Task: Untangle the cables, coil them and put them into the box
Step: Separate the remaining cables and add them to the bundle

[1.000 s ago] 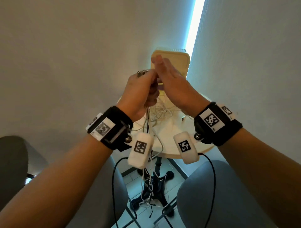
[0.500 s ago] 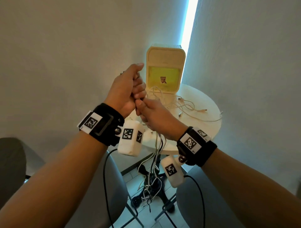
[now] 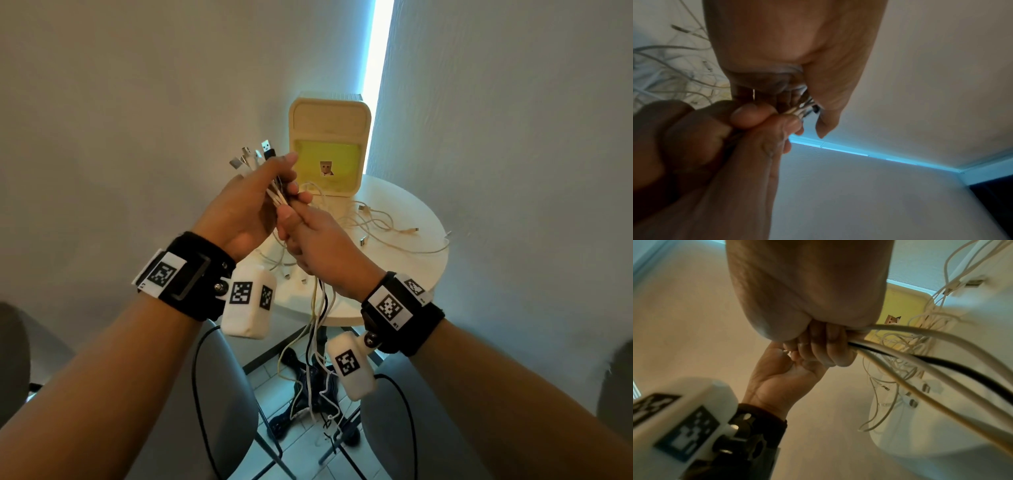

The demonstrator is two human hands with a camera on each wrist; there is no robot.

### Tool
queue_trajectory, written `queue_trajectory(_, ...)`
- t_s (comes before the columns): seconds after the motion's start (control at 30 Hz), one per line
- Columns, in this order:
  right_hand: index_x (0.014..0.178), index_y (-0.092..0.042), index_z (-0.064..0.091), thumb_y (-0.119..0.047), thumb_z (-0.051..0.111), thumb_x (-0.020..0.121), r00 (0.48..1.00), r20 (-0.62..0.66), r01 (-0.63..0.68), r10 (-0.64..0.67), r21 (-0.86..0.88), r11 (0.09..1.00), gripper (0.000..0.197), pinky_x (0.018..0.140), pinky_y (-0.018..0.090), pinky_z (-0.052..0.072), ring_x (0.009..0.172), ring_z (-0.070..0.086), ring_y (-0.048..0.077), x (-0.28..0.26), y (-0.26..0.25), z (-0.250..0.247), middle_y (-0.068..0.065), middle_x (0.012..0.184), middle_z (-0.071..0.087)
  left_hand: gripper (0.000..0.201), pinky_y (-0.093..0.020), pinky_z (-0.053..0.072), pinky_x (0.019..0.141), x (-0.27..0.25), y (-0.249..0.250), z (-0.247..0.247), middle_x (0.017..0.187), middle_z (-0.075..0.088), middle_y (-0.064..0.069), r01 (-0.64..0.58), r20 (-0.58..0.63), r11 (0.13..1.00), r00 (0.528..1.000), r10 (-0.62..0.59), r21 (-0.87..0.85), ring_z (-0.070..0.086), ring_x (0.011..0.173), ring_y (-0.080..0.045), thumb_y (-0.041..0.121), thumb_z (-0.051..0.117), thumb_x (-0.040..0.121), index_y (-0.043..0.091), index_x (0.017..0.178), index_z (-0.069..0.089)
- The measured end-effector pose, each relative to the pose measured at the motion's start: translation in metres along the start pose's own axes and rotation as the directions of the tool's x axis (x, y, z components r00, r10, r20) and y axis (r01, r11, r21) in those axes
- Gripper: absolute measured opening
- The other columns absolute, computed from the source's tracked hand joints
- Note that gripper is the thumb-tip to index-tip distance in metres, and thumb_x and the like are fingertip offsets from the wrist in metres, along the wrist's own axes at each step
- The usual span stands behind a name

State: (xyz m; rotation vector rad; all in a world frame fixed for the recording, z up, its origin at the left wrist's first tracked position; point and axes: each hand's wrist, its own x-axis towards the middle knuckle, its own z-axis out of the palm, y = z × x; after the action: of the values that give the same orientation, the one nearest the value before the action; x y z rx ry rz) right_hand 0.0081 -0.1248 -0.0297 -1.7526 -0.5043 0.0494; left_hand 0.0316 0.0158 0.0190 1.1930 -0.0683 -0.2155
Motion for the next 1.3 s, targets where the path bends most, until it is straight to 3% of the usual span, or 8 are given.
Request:
queue_trajectory(0.17, 0.084, -0.020, 0.054, -0.039, 0.040, 0.114, 0.999, 0.015, 0.030, -0.030, -0.012, 0.999, 0.038, 0.050, 0.022, 0.033, 0.047, 0.038, 0.001, 0.000, 0.004, 0.001, -0.013, 0.057, 0.044, 0.042, -0.030, 0.059, 0.068, -0.002, 0.006, 0.007, 0.070, 0.057, -0.001, -0.015, 0.024, 1.000, 1.000, 0.015, 0.023, 0.067, 0.071, -0.019, 0.031, 0.066, 0.104, 0.019, 0.066, 0.050)
queue_trajectory(0.37, 0.086, -0.018, 0.054, -0.037, 0.043, 0.113, 0.998, 0.057, -0.007, 0.008, -0.018, 1.000, 0.035, 0.052, 0.028, 0.037, 0.052, 0.042, 0.007, 0.003, 0.006, 0.005, -0.005, 0.064, 0.049, 0.049, -0.031, 0.053, 0.062, 0.000, 0.000, 0.014, 0.057, 0.028, 0.004, -0.077, 0.031, 0.994, 0.996, 0.080, -0.075, 0.033, 0.048, -0.011, 0.032, 0.062, 0.106, 0.023, 0.064, 0.040)
queue_trajectory(0.57, 0.093, -0.020, 0.068, -0.050, 0.052, 0.107, 0.949, 0.268, -0.007, 0.169, -0.515, 0.857, 0.038, 0.080, 0.032, 0.054, 0.079, 0.066, 0.010, 0.001, -0.016, -0.045, -0.005, 0.087, 0.071, 0.050, -0.023, 0.026, 0.041, 0.004, 0.003, 0.004, 0.056, 0.018, 0.006, -0.156, -0.006, 0.977, 0.988, 0.157, -0.142, 0.017, 0.045, -0.009, 0.028, 0.054, 0.109, 0.025, 0.065, 0.031)
queue_trajectory(0.7, 0.103, -0.012, 0.074, -0.031, 0.061, 0.104, 0.969, -0.053, -0.233, 0.242, -0.521, 0.821, 0.022, 0.070, 0.040, 0.059, 0.088, 0.074, 0.030, 0.033, 0.002, -0.116, 0.009, 0.101, 0.075, 0.048, -0.021, 0.016, 0.035, 0.002, 0.007, -0.010, 0.059, 0.015, 0.006, -0.119, -0.042, 0.989, 0.992, 0.116, -0.088, 0.014, 0.043, -0.008, 0.027, 0.052, 0.108, 0.028, 0.069, 0.024)
queue_trajectory(0.83, 0.112, 0.000, 0.072, -0.014, 0.060, 0.102, 0.874, -0.363, -0.471, 0.324, -0.467, 0.748, 0.021, 0.058, 0.033, 0.058, 0.070, 0.071, 0.024, 0.070, 0.041, -0.166, 0.017, 0.095, 0.074, 0.046, -0.021, 0.016, 0.033, 0.001, -0.003, -0.012, 0.060, 0.013, 0.006, -0.072, -0.037, 0.996, 0.997, 0.070, -0.054, 0.011, 0.045, -0.010, 0.027, 0.053, 0.107, 0.028, 0.082, 0.015)
queue_trajectory(0.97, 0.112, 0.002, 0.070, -0.012, 0.064, 0.101, 0.776, -0.409, -0.631, 0.481, -0.486, 0.605, 0.018, 0.070, 0.043, 0.066, 0.082, 0.078, 0.032, 0.088, 0.082, -0.181, 0.019, 0.099, 0.075, 0.050, -0.021, 0.015, 0.034, 0.004, -0.012, -0.012, 0.060, 0.013, 0.005, -0.017, -0.004, 0.999, 1.000, 0.017, -0.033, 0.012, 0.045, -0.010, 0.031, 0.055, 0.107, 0.029, 0.077, 0.015)
queue_trajectory(1.17, 0.081, -0.009, 0.062, -0.010, 0.068, 0.089, 0.768, -0.454, -0.620, 0.451, -0.701, 0.351, 0.011, 0.073, 0.032, 0.057, 0.083, 0.069, 0.027, 0.095, 0.110, -0.180, 0.012, 0.096, 0.073, 0.053, -0.022, 0.014, 0.038, 0.012, -0.013, -0.011, 0.055, 0.018, 0.004, -0.001, 0.046, 1.000, 0.999, 0.000, 0.011, 0.015, 0.044, -0.010, 0.037, 0.052, 0.110, 0.024, 0.066, 0.024)
queue_trajectory(1.3, 0.088, -0.001, 0.064, -0.004, 0.065, 0.094, 0.760, -0.501, -0.650, 0.414, -0.597, 0.471, 0.007, 0.076, 0.038, 0.062, 0.086, 0.072, 0.031, 0.096, 0.106, -0.183, 0.015, 0.094, 0.071, 0.052, -0.023, 0.016, 0.038, 0.013, -0.015, -0.013, 0.057, 0.017, 0.003, -0.007, 0.018, 0.999, 1.000, 0.007, 0.049, 0.014, 0.046, -0.011, 0.034, 0.054, 0.109, 0.024, 0.068, 0.024)
